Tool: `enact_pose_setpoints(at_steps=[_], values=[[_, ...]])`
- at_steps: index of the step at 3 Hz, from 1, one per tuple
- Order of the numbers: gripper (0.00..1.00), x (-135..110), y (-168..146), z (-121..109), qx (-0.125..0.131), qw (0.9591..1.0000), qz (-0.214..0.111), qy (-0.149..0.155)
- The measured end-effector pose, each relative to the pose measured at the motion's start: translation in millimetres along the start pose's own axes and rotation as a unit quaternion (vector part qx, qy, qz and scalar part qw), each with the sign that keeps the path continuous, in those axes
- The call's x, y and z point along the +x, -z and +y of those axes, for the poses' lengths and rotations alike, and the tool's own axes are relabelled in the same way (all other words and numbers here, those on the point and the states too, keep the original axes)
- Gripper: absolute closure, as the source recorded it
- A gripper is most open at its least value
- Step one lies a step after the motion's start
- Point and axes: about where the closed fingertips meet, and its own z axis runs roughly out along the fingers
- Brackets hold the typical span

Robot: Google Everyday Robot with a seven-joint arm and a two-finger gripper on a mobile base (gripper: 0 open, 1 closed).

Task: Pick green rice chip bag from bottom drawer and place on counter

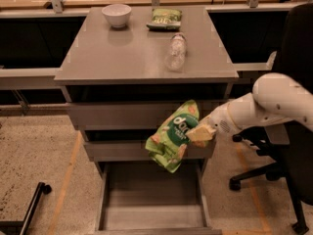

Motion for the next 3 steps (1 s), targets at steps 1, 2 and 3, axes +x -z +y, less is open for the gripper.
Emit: enact_pose_setpoints(at_steps=[1,2,3], values=[[1.0,-10,10,2,0.009,0.9999,-0.003,0.009],[1.0,-9,8,9,0.009,0.9998,-0.009,0.016],[1.0,-40,29,17,0.035,0.9973,-0.028,0.058]])
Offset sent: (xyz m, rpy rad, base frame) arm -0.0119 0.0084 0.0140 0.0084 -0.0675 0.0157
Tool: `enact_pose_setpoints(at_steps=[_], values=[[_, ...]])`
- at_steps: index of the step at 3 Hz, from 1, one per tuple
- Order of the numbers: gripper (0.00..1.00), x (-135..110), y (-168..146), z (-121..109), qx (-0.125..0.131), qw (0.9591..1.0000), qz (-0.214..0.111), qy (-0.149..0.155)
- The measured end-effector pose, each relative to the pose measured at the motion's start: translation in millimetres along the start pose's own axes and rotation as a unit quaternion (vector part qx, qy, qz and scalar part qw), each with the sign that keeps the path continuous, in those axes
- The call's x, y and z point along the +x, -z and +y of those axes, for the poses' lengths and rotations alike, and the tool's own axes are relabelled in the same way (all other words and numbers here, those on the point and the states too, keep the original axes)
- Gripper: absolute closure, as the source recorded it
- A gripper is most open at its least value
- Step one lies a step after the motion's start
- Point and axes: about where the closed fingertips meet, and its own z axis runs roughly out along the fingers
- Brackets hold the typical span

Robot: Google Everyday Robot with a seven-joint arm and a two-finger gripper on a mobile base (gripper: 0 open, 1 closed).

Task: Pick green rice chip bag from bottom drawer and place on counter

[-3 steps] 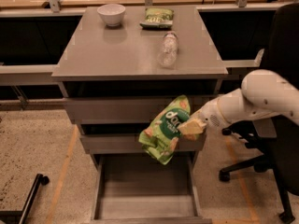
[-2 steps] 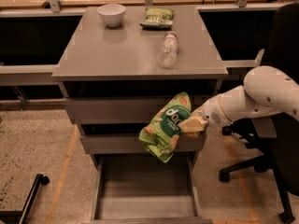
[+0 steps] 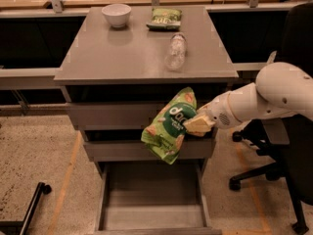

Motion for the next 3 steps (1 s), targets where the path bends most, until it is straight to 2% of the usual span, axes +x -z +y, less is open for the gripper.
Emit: enact_pose_setpoints(at_steps=[1,2,3], values=[[1.0,-49,25,11,0.035,0.9965,-0.018,0.074],[1.0,-105,42,22,0.061,0.9835,-0.029,0.168],[1.0,-105,42,22,0.061,0.9835,-0.029,0.168]])
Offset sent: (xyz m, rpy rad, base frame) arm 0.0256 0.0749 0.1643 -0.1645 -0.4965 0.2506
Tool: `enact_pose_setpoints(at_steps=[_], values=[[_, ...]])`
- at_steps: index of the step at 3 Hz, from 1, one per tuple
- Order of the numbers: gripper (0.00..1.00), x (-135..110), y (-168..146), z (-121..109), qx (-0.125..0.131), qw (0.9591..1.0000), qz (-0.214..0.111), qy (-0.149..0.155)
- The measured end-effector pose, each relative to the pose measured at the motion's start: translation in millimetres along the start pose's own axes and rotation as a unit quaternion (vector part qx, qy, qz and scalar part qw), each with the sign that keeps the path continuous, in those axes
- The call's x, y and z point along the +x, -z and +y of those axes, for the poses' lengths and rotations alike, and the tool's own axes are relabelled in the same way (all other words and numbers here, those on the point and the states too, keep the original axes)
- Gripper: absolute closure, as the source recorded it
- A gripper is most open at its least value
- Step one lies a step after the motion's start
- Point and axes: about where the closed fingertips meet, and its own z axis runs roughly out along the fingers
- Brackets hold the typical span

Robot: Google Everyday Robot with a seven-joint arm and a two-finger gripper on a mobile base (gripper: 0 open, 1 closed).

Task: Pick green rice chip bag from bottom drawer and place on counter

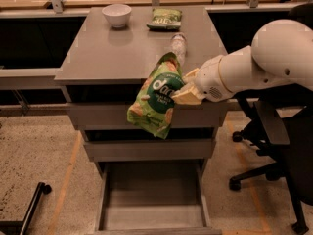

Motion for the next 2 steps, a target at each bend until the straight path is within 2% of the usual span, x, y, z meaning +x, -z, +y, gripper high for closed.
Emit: enact_pose_setpoints(at_steps=[1,2], values=[[1.0,-7,-1,-12,0.03,0.9993,-0.022,-0.007],[1.0,-32,-10,-39,0.058,0.9956,-0.073,0.007]])
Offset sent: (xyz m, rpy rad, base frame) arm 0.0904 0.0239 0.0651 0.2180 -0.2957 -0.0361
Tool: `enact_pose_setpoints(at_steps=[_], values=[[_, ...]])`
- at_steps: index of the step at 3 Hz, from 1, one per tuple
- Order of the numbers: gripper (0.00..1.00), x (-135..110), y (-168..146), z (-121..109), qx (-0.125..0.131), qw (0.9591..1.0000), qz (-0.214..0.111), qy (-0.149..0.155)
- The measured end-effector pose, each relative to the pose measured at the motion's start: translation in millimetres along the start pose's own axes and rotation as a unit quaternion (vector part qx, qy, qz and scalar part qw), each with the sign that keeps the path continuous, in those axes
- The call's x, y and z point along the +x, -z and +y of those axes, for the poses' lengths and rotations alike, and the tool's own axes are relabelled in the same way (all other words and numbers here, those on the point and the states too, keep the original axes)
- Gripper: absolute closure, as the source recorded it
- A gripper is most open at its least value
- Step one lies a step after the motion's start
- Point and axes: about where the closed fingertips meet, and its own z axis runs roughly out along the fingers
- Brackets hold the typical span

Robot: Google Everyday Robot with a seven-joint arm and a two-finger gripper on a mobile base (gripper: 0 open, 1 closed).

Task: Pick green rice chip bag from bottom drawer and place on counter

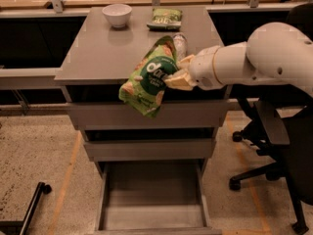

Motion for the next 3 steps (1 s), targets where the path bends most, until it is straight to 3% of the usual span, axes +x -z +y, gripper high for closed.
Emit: enact_pose_setpoints(at_steps=[1,3], values=[[1.0,-32,-16,-36,0.027,0.9984,-0.046,0.021],[1.0,-78,-52,-112,0.065,0.9905,-0.12,0.014]])
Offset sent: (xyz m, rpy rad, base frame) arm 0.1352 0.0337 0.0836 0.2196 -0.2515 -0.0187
